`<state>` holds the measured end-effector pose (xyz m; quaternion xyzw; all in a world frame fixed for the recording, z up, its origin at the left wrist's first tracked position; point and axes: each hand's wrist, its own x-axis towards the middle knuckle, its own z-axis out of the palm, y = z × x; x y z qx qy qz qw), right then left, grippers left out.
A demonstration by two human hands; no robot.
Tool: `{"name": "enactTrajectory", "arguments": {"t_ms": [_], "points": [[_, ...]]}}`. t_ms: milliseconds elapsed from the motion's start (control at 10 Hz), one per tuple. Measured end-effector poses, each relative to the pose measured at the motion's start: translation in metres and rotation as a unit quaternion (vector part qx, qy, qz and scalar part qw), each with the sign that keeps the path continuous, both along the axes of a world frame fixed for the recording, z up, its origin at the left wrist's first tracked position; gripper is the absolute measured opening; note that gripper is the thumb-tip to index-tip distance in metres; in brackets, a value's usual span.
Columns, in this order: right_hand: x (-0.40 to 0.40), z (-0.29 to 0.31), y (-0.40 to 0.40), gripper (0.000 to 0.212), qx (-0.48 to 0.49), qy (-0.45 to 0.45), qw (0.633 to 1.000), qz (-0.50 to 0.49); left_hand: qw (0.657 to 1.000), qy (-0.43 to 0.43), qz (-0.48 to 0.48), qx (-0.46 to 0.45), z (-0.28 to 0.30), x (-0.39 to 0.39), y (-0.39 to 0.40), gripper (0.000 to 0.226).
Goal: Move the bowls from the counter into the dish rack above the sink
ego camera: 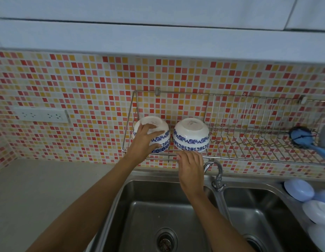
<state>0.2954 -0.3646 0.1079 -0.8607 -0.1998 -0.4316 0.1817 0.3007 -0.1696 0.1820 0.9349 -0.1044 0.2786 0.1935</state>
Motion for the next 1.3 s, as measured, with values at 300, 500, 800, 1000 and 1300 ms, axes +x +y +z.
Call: {"name": "enactTrajectory", "arguments": {"t_ms": [300,500,800,1000,1300], "points": [[-0.006,0.007,0.002,0.029,0.009,0.065,0.998,-0.001,0.998,0.031,0.018,-0.059,-0.003,-0.003,0.000,0.063],[-0.011,0.032,0.012,0.078,0.000,0.168,0.983,-0.070,0.994,-0.028,0.106,-0.025,-0.023,-0.021,-0.003,0.056],[-0.010,0.044,0.010,0.082,-0.073,0.237,0.966,-0.078,0.989,0.040,0.129,0.064,-0.033,-0.028,0.001,0.067],[-0.031,0.019,0.001,0.070,-0.082,0.221,0.971,-0.036,0.982,0.072,0.138,0.107,-0.057,-0.060,0.006,0.064],[-0.058,0.038,-0.008,0.076,-0.091,0.318,0.944,-0.008,0.978,0.158,0.102,0.087,-0.042,-0.088,0.007,0.063]]}}
